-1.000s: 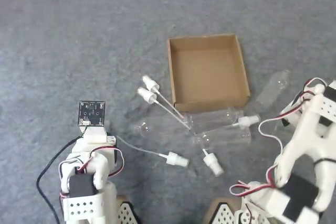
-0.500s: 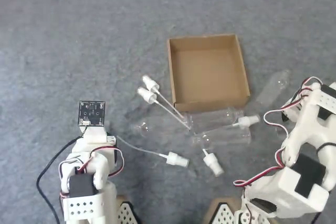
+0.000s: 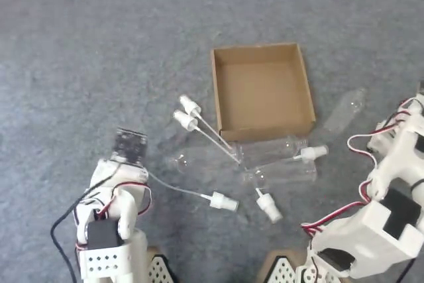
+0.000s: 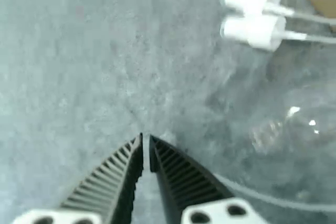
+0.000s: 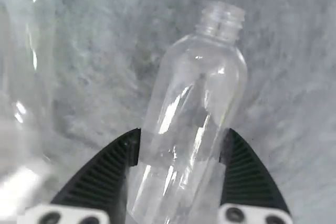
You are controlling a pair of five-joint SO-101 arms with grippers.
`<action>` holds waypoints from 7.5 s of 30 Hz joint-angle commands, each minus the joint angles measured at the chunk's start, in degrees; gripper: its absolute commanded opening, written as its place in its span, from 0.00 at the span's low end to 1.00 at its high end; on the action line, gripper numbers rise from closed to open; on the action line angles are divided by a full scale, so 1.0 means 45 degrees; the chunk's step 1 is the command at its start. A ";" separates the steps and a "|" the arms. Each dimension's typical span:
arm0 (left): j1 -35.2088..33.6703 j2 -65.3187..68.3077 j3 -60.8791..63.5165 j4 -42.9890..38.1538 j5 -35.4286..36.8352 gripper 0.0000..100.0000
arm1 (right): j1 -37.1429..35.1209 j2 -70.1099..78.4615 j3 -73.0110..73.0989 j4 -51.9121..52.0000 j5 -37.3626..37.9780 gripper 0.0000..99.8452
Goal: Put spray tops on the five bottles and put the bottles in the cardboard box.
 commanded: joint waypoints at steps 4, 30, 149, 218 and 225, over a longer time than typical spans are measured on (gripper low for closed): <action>0.0000 -0.0195 -0.2999 0.1035 -0.2012 0.01 | 0.0830 0.0068 -0.0469 0.0107 0.9182 0.14; 0.3302 1.8989 -1.4349 -0.1192 0.7092 0.18 | 0.1788 0.0088 -0.0117 0.0615 1.3050 0.15; 0.1641 2.7761 -2.0190 0.0957 0.0645 0.14 | 0.2354 0.0049 0.0234 0.0557 1.3050 0.14; 0.2501 1.8208 -1.4759 0.0137 0.2969 0.01 | -0.1592 -0.2452 -0.5060 0.4073 0.8088 0.01; 0.2462 1.7895 -1.8530 0.2501 0.3341 0.01 | -0.5480 -0.5304 -0.5040 0.4757 0.5587 0.01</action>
